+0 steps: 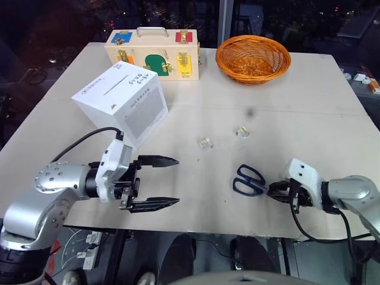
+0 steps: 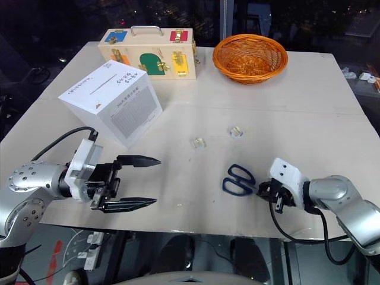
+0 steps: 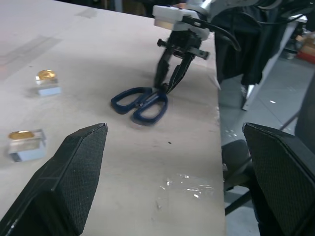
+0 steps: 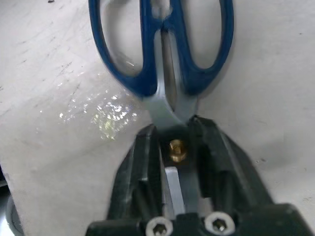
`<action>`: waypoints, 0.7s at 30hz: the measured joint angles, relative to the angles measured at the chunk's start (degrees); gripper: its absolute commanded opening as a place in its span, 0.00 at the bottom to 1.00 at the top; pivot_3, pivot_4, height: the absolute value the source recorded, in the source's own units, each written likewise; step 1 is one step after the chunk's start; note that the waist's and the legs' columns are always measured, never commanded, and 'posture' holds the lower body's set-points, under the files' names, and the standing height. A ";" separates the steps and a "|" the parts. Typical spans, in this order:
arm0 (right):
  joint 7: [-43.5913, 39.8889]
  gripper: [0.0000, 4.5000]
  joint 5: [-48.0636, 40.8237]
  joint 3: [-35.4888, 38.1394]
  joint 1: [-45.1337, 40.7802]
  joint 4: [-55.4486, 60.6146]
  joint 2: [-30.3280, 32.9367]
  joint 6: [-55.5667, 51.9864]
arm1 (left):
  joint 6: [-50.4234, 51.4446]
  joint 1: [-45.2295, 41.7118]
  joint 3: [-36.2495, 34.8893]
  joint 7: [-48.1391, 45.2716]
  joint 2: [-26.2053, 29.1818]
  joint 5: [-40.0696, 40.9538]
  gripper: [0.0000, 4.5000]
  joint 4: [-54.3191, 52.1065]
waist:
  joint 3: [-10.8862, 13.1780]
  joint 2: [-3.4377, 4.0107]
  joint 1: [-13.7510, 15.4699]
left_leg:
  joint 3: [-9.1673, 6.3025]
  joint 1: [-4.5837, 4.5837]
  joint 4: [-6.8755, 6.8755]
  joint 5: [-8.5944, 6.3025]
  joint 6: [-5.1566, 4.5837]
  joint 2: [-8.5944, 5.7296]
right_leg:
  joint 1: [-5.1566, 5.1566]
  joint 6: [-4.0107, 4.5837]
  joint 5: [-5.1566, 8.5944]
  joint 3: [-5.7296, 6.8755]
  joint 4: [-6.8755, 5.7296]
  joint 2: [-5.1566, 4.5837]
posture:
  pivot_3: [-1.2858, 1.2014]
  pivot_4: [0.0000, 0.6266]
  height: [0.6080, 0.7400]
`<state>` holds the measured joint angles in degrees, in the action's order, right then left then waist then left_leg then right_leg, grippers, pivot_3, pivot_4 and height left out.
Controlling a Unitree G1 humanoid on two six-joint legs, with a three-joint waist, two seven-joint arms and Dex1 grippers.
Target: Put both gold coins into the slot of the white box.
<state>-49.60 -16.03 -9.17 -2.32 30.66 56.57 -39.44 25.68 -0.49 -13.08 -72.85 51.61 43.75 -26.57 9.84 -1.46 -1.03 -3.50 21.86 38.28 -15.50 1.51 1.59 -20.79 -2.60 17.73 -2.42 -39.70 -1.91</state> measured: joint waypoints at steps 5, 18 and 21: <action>1.07 0.08 -1.50 3.69 2.25 0.44 -2.04 -1.49 | 0.00 -0.55 0.36 1.88 -0.80 -0.57 1.00 -0.76 | 0.02 0.02 0.17 | 0.01 -0.01 0.00 0.00 0.00 -0.01 | 0.04 -0.01 -0.01 -0.01 0.02 -0.01 | 0.52 0.24 0.90; 13.66 0.07 -1.74 28.71 9.95 -3.66 -6.42 -10.88 | 0.70 -4.75 3.07 5.12 -2.37 -0.85 1.00 -1.20 | 0.29 0.39 0.05 | 0.09 0.78 0.00 0.00 0.00 -0.08 | -0.76 -0.02 -0.02 -0.09 -0.05 -0.06 | 0.52 0.24 0.90; 15.35 0.07 0.13 25.76 5.98 -9.56 -6.92 -11.01 | 2.02 -7.79 4.91 6.30 -2.76 -0.85 1.00 -1.16 | 0.29 0.38 -0.01 | 0.06 0.78 0.00 0.01 0.00 -0.08 | -0.76 -0.02 -0.03 -0.07 -0.06 -0.04 | 0.52 0.24 0.90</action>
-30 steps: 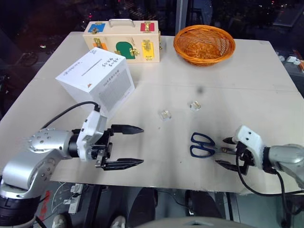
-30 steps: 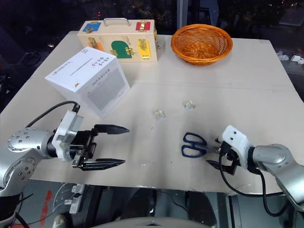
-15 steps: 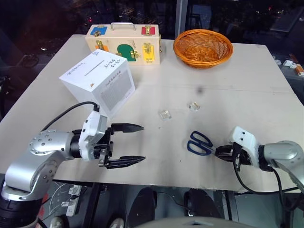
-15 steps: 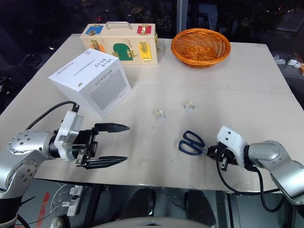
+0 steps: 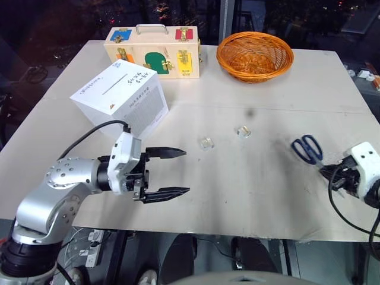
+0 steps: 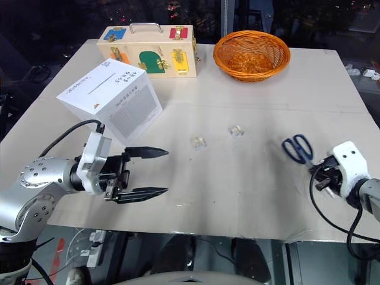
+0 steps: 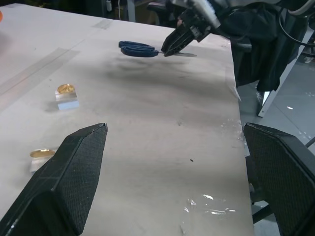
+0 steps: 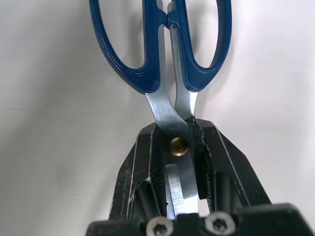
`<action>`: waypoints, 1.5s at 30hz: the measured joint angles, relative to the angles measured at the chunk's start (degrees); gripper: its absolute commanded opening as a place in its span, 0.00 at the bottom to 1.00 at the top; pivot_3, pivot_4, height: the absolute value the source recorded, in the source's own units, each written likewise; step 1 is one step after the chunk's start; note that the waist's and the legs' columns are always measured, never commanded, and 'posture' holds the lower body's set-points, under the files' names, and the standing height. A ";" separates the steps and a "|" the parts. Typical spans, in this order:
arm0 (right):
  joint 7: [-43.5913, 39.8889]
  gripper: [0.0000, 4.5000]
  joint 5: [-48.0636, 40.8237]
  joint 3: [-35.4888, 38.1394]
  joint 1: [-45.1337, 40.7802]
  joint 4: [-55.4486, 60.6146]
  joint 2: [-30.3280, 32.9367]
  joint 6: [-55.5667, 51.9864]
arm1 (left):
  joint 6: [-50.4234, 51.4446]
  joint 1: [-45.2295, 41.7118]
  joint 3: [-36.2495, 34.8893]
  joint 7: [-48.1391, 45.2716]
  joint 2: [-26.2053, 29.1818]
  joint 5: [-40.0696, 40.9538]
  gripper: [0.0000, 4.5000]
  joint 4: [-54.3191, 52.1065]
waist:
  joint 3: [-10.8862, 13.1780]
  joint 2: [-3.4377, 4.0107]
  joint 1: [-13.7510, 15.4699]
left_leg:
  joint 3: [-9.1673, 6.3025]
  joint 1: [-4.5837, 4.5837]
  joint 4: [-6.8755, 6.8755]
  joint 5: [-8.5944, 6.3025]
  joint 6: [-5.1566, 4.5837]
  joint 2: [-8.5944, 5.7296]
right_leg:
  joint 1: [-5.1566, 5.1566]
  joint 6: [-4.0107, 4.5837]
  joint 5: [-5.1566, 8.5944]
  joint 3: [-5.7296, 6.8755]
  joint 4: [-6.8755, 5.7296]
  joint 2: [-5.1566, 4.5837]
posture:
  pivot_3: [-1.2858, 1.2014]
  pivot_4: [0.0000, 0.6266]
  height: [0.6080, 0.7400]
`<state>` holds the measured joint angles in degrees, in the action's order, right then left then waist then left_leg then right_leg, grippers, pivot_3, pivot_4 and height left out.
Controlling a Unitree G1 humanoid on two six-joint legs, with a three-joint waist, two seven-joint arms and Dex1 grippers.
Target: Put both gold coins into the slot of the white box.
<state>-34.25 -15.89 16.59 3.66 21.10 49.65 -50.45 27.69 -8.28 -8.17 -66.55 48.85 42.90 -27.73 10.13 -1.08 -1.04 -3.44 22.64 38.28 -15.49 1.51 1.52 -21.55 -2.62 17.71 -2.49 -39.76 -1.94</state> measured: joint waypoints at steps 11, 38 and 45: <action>-1.01 0.73 2.63 -2.74 -3.82 -7.87 -3.12 8.74 | 3.07 -4.99 2.33 4.07 -1.15 -0.17 1.00 1.01 | -0.23 -0.46 -1.22 | -0.04 -0.14 0.02 0.00 0.00 0.05 | 0.13 -0.01 -0.01 0.01 -0.04 0.06 | 0.52 0.24 0.90; 14.08 0.54 3.06 -25.98 -33.29 -2.15 -23.15 -2.63 | 12.62 -3.58 -2.72 18.27 -4.48 3.36 1.00 -0.94 | 0.07 0.14 -1.48 | -0.10 0.18 -0.07 0.01 0.02 -0.04 | -0.21 0.00 -0.01 0.00 -0.01 -0.06 | 0.52 0.24 0.90; 9.53 0.54 4.70 -29.34 -35.99 -9.29 -23.18 0.82 | 12.82 4.33 -7.27 19.99 -4.20 4.50 1.00 -4.50 | 0.09 0.16 -1.30 | -0.09 0.19 -0.06 0.01 0.01 -0.05 | -0.21 0.01 0.00 0.02 -0.02 -0.07 | 0.52 0.24 0.90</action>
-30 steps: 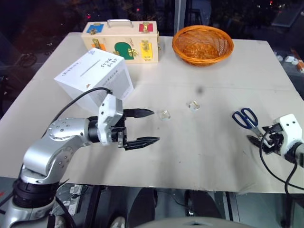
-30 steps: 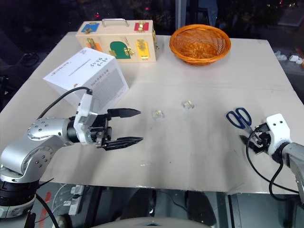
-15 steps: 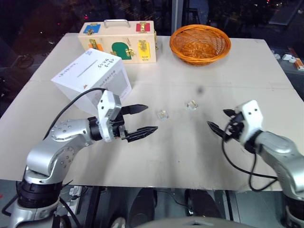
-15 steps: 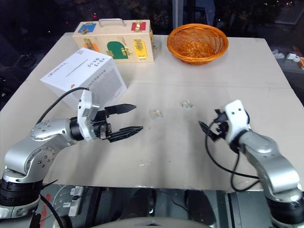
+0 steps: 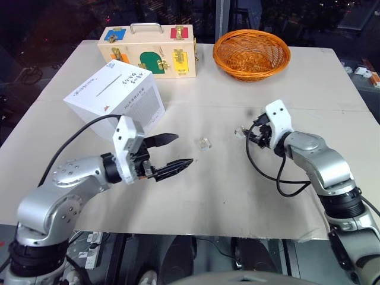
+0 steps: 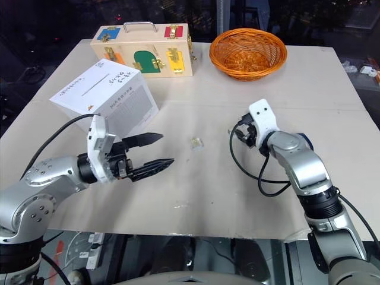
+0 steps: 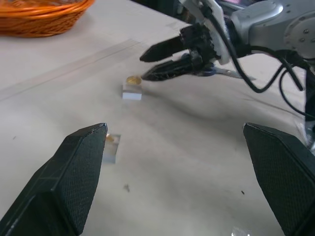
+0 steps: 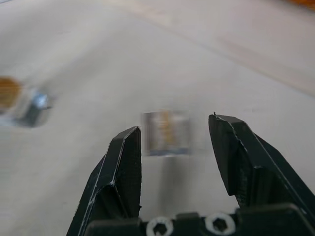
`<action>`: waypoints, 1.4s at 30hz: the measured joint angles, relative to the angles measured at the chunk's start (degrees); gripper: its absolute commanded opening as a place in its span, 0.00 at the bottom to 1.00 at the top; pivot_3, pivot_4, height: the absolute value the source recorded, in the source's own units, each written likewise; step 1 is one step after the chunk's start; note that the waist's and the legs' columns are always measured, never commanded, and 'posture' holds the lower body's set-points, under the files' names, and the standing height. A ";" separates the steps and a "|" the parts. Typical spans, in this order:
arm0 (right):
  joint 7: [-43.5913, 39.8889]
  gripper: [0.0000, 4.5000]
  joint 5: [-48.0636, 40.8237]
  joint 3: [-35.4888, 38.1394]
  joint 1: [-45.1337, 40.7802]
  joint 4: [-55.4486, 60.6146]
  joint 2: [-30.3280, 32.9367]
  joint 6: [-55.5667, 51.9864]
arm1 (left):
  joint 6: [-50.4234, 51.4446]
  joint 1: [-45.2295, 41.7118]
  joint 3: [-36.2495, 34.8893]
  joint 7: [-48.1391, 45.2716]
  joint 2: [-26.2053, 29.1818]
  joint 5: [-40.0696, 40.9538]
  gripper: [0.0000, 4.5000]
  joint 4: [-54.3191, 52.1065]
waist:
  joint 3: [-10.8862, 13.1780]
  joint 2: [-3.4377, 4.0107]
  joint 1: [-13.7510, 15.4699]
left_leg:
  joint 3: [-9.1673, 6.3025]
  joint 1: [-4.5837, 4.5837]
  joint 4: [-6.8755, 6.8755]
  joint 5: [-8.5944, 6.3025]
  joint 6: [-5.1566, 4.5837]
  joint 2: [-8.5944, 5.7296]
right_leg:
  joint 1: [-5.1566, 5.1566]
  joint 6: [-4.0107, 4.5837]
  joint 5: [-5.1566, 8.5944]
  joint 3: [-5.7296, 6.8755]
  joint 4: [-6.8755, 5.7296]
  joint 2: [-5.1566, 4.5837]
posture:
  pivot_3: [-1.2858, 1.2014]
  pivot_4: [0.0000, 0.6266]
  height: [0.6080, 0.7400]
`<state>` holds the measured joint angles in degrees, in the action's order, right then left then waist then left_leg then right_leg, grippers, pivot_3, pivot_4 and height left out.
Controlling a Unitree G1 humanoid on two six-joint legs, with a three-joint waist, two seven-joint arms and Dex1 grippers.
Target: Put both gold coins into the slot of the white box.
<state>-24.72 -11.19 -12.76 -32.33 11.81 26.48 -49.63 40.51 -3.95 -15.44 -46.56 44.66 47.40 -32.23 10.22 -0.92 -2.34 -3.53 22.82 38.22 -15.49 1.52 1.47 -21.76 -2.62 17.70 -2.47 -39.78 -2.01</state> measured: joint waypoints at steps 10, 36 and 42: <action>-1.26 0.21 2.90 -0.41 -3.17 -6.13 -1.75 2.58 | -4.52 8.44 -2.51 -1.62 -0.07 -1.45 1.00 -0.93 | 0.01 0.02 -0.02 | 0.01 0.00 -0.01 0.00 0.00 0.00 | -0.01 0.00 0.00 0.00 0.01 0.00 | 0.52 0.24 0.90; -4.05 0.00 5.52 -0.53 -3.48 -8.46 -2.90 3.75 | -8.26 12.17 -4.98 -4.24 0.04 -1.36 1.00 -1.34 | 0.04 0.07 -0.03 | -0.01 0.00 -0.02 0.00 0.00 0.00 | -0.01 0.00 0.00 0.02 -0.01 0.01 | 0.52 0.24 0.90; -4.95 0.00 3.26 1.94 -3.47 -7.46 -3.48 2.00 | -6.02 9.05 -4.79 -1.46 0.05 1.42 1.00 -2.38 | 0.05 0.07 0.05 | -0.05 0.00 -0.01 0.00 0.00 0.00 | 0.00 0.00 0.00 0.05 -0.02 0.01 | 0.52 0.24 0.90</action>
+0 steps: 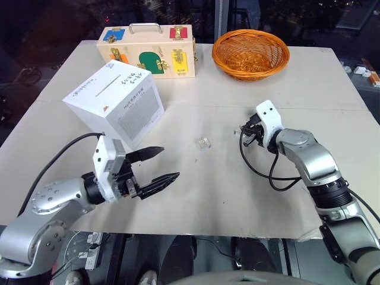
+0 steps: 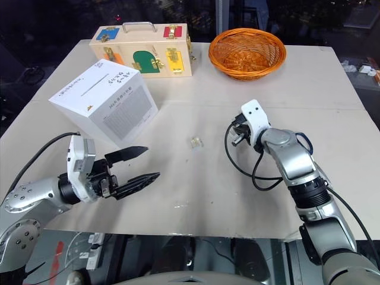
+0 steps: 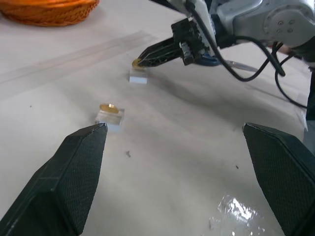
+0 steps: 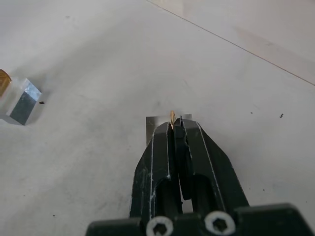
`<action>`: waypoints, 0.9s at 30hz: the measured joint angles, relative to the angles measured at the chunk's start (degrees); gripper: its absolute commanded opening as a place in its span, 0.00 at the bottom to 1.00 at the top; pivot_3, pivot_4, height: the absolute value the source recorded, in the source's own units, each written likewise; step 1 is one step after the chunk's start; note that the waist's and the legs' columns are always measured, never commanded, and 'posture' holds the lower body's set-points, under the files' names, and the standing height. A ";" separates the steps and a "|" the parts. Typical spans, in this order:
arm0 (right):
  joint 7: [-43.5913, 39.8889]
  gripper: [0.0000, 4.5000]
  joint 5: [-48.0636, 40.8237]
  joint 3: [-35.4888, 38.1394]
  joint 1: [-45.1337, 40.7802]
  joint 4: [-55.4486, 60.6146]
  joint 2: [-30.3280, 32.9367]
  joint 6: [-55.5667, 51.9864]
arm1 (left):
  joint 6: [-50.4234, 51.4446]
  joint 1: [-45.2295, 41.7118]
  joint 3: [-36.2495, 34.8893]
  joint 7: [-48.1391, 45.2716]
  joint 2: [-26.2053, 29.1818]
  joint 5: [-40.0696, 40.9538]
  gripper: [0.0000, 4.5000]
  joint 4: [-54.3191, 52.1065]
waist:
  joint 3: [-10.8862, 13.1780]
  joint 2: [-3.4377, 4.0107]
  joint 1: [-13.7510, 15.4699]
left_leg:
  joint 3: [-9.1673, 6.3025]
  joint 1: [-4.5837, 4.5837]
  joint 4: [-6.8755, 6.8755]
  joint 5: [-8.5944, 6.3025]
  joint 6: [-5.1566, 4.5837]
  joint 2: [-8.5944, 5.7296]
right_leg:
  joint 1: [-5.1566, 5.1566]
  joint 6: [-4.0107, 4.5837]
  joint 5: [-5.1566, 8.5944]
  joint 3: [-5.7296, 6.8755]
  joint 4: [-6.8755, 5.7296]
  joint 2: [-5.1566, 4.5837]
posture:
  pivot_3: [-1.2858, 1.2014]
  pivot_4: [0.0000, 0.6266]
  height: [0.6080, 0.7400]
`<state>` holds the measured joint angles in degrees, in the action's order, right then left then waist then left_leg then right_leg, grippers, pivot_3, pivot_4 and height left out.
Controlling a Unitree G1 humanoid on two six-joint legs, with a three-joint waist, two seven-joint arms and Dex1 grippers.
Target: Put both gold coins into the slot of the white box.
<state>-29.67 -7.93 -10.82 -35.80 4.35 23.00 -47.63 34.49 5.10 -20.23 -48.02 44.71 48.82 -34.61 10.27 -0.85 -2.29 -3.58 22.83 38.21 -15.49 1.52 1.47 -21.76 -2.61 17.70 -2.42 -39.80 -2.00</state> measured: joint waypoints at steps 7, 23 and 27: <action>-1.29 0.00 -5.53 4.78 0.08 3.28 -0.88 -3.91 | 5.23 -5.58 0.65 5.37 0.08 5.30 1.00 -0.78 | 0.02 0.00 -0.08 | 0.00 0.00 0.00 0.00 0.00 0.00 | 0.00 0.00 0.00 -0.01 0.00 0.00 | 0.52 0.24 0.90; 0.31 0.00 -48.97 28.22 -3.41 19.07 -8.52 -31.62 | 22.94 -25.20 6.01 18.49 -1.63 36.58 0.60 12.31 | 0.04 0.04 -0.16 | -0.05 0.00 0.01 0.00 -0.01 -0.01 | 0.00 0.00 0.00 0.02 -0.02 0.02 | 0.52 0.24 0.90; 5.80 0.00 -55.70 29.24 -3.50 20.41 -9.31 -33.33 | 24.37 -27.19 7.55 17.50 -1.65 37.52 0.55 14.65 | 0.05 0.04 -0.20 | 0.00 0.01 0.00 0.00 0.00 -0.02 | -0.01 0.00 0.00 0.00 0.00 0.02 | 0.52 0.24 0.90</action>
<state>-23.87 -63.63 18.42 -39.29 24.76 13.69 -80.96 58.86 -22.09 -12.68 -30.53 43.06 86.34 -19.97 10.31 -0.81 -2.49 -3.57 22.84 38.21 -15.49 1.51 1.45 -21.77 -2.62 17.70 -2.42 -39.80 -1.99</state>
